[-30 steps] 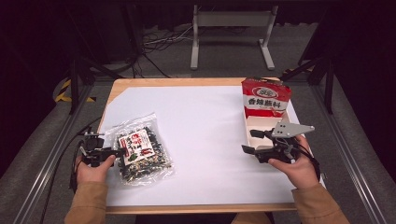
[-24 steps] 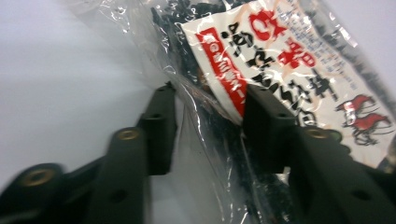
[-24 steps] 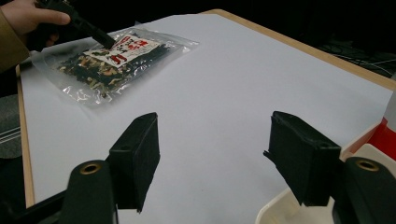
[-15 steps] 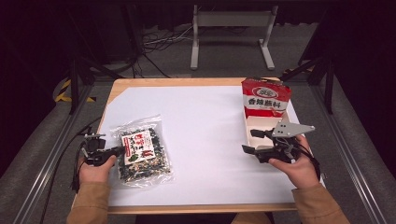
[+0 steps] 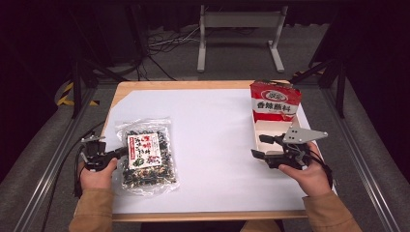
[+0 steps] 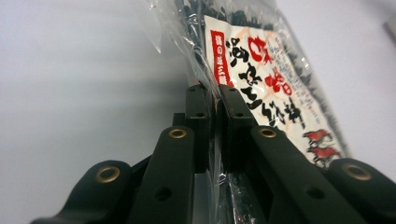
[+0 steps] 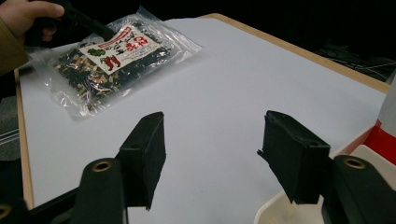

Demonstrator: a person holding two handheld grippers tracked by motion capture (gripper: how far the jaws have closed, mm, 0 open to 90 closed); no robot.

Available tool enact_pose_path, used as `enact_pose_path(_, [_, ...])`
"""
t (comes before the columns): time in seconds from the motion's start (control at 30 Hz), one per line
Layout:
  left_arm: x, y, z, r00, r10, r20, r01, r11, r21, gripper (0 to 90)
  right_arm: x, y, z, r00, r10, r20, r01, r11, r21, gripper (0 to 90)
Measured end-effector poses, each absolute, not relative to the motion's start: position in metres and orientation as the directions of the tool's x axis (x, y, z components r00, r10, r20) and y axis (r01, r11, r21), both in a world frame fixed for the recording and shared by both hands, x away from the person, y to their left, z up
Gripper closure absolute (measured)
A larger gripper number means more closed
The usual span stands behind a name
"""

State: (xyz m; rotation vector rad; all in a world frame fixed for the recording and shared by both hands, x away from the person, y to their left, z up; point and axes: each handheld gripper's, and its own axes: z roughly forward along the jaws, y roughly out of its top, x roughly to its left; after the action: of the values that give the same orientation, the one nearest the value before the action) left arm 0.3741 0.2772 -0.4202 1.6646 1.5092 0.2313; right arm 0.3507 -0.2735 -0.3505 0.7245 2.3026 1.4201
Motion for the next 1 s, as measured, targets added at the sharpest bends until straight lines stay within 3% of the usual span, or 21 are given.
enact_pose_path(0.53, [0.353,0.253,-0.373,0.394,0.853,-0.341,0.592,0.048,0.804,84.3,0.347,-0.265,-0.346,-0.826,0.563,-0.019,0.225,0.360,0.906,40.5])
enact_pose_path(1.0, [0.328,0.214,-0.332,0.548,0.806,-0.225,0.440,-0.050,0.896,84.1,0.348,-0.251,-0.341,-0.840,0.543,0.001,0.229,0.353,0.907,39.5])
